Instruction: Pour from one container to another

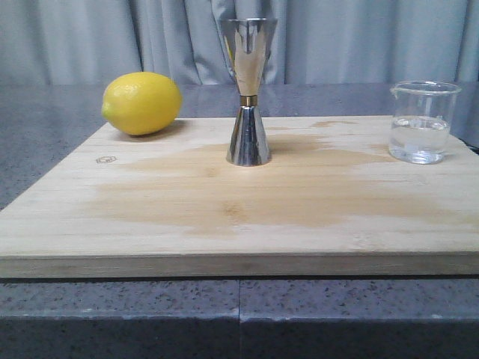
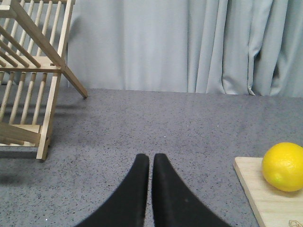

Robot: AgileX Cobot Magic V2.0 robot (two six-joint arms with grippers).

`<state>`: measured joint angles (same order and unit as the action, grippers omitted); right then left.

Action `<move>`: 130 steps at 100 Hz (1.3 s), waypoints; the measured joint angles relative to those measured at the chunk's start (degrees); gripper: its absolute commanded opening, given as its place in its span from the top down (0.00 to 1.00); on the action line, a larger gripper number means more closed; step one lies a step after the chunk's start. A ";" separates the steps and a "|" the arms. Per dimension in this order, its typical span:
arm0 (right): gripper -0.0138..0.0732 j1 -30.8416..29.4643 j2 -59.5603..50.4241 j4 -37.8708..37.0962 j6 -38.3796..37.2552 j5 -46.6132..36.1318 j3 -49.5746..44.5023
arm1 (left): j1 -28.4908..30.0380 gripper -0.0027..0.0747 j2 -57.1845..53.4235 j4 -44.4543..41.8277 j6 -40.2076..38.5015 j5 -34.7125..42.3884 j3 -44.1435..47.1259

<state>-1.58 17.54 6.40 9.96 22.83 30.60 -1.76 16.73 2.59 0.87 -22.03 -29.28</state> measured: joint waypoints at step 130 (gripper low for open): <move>0.12 0.00 8.15 0.99 0.00 6.81 4.25 | 0.00 0.39 13.85 13.40 15.72 -14.78 -12.72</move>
<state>-1.58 25.69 7.39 9.96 29.64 34.85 -1.76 30.58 15.99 16.58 -36.81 -42.00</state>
